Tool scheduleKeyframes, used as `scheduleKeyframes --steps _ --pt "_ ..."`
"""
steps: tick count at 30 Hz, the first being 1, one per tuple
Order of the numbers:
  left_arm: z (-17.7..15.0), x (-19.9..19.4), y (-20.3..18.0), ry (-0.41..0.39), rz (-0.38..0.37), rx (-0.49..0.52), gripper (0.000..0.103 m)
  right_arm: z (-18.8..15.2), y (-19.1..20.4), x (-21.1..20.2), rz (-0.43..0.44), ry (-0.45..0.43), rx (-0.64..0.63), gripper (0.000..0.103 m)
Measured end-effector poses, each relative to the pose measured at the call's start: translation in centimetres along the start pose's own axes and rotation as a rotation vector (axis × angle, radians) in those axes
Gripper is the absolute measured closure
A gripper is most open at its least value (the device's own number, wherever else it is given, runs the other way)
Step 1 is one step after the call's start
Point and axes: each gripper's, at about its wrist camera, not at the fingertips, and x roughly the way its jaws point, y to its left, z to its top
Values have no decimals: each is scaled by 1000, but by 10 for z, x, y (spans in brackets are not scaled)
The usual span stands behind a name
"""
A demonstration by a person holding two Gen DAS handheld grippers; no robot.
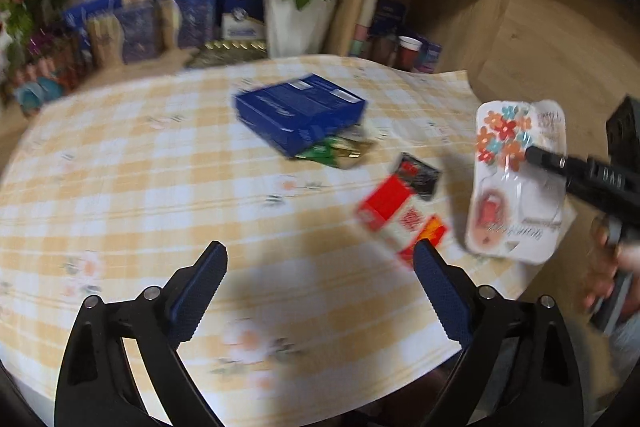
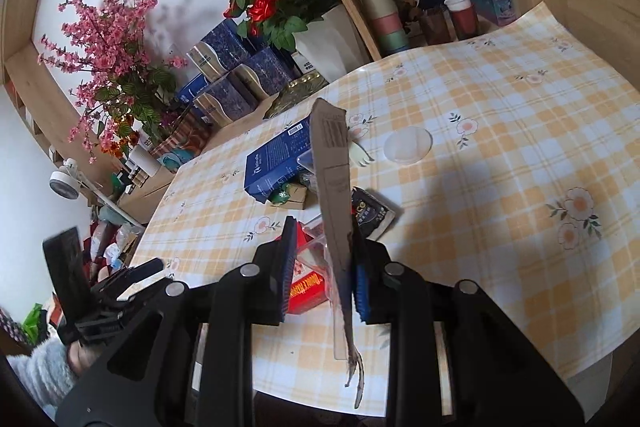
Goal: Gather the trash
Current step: 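Grasp the red Double Happiness cigarette box with the left tool, then carry the packet over the bin and open the right tool while the left tool carries the cigarette box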
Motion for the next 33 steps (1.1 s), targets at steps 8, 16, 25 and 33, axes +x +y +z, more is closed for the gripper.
scheduleKeyframes --steps 8,16,25,33 --pt "14 76 -41 124 -10 -270 10 -19 -16 -17 -61 -23 5 76" --pt "29 120 -63 168 149 -382 10 -22 -34 -37 -95 -54 23 76" --pt "17 134 -69 197 250 -355 25 -38 -41 -42 -95 -44 52 76" --pt "2 98 -42 205 107 -295 38 -45 -28 -45 -81 -36 42 76"
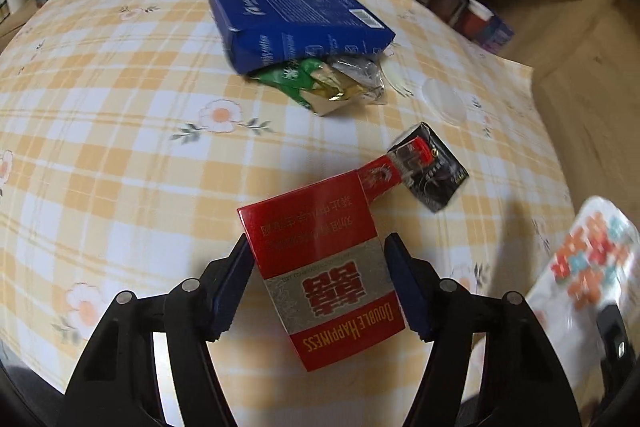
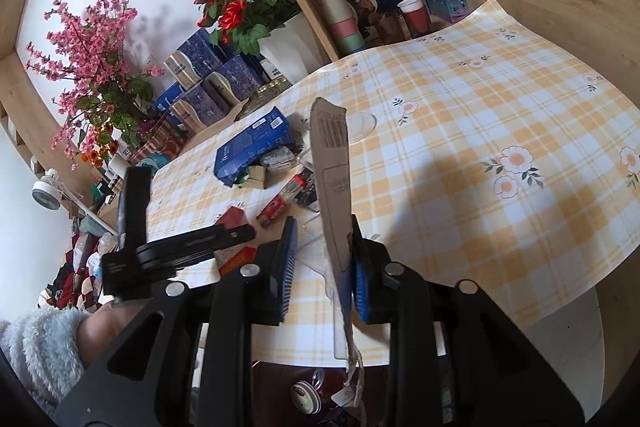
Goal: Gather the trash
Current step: 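Carry the packet over the bin and open the right tool while the left tool carries the cigarette box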
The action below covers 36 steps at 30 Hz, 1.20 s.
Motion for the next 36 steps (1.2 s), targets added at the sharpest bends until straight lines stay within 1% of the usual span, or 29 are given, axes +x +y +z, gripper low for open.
scheduleKeyframes --steps 4,7,12,16,17,20,22,24,26,28,29,32,36 --pt "-15 -32 33 -1 -36 25 39 -6 12 -1 40 24 -2 76" --pt "-32 -58 56 -24 -42 35 39 -15 28 -3 70 48 -25 76" --pt "-72 -104 96 -76 -55 14 40 -33 63 -8 118 92 -118 76" --pt "-103 -132 111 -122 -63 43 40 -54 88 -11 151 133 -189 76" --pt "-112 -139 115 -132 -75 49 40 -62 95 -12 169 151 -206 76" --pt "-131 -150 122 -160 -96 61 40 -84 112 -14 211 187 -266 76" --pt "-146 -154 126 -183 -110 79 40 -106 123 -11 220 223 -323 76" --pt "-159 -152 128 -174 -102 88 40 -123 128 -5 228 269 -334 76" --pt "-167 -151 130 -167 -110 93 40 -142 133 5 237 313 -335 76" --pt "-172 -153 130 -187 -97 122 40 -156 132 16 239 353 -321 76" --pt "-173 -153 129 -198 -91 129 40 -164 131 26 229 387 -311 76" --pt "-178 -152 127 -210 -104 135 40 -185 130 50 173 471 -321 76" --pt "-185 -148 120 -203 -98 171 40 -201 126 75 100 552 -329 76"
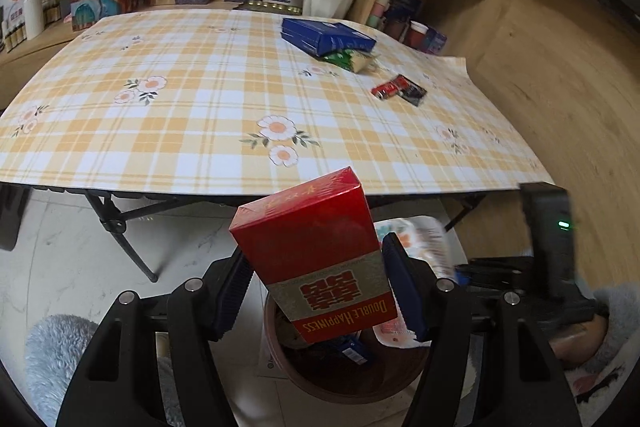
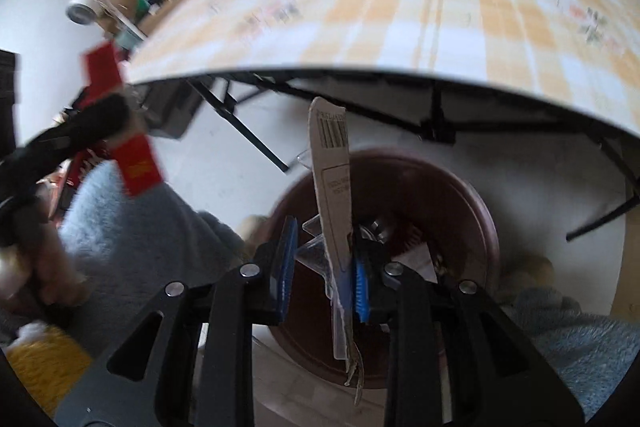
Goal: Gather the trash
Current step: 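Carry the packet over the bin and open the right tool while the left tool carries the cigarette box, then open the left tool over the bin to drop the cigarette box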
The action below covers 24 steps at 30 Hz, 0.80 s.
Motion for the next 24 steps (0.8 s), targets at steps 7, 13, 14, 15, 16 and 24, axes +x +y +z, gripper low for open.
scheduleKeyframes --steps 7,13,14,15,16,24 --pt "-6 11 1 41 -4 -10 40 -5 -22 21 -67 28 106 69" --pt "-8 24 12 83 1 -66 40 -3 -40 9 -62 -32 175 26" --pt "-8 24 12 85 3 -69 40 -4 -41 5 -62 -49 187 21" --pt "-9 24 13 86 4 -69 40 -3 -42 -1 -66 -71 196 19" --pt "-9 24 12 87 5 -67 40 -3 -42 -7 -73 -99 202 18" --pt "0 26 -3 97 -21 -13 40 -6 -42 -77 -193 -425 209 6"
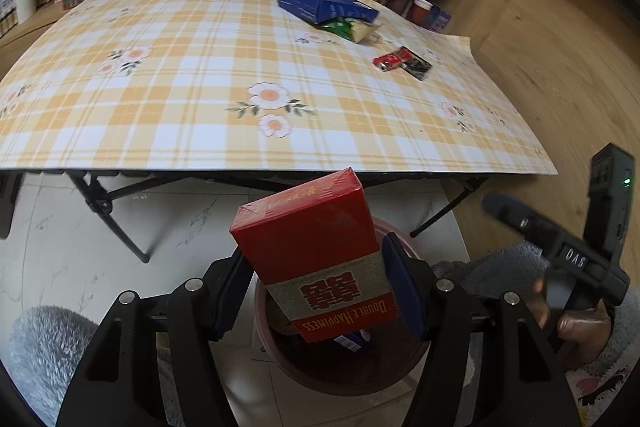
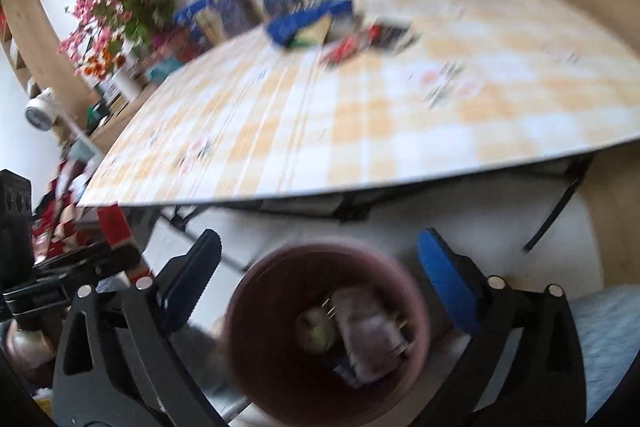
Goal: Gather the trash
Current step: 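Open the left tool over the bin to drop the cigarette box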
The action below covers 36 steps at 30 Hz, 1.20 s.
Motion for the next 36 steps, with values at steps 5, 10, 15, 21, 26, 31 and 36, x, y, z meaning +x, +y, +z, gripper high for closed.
scheduleKeyframes --steps 5,10,15,21,26,31,36 --pt "7 18 -21 -2 -40 83 40 6 -8 -5 -121 -78 -16 6" --pt "-7 42 -31 32 -62 140 40 6 -16 1 -193 -82 -13 6" --pt "-19 70 -34 161 -38 176 41 4 -23 6 -207 -73 -10 6" --pt "-21 77 -36 194 -55 187 44 3 -31 9 -215 -59 30 6" --pt "-21 76 -36 191 -62 181 42 1 -30 9 -218 -54 29 6" --pt "-17 64 -29 124 -36 147 24 1 -30 9 -223 -52 33 6" --pt "-8 41 -13 -1 6 73 12 2 -27 8 -212 -60 14 6"
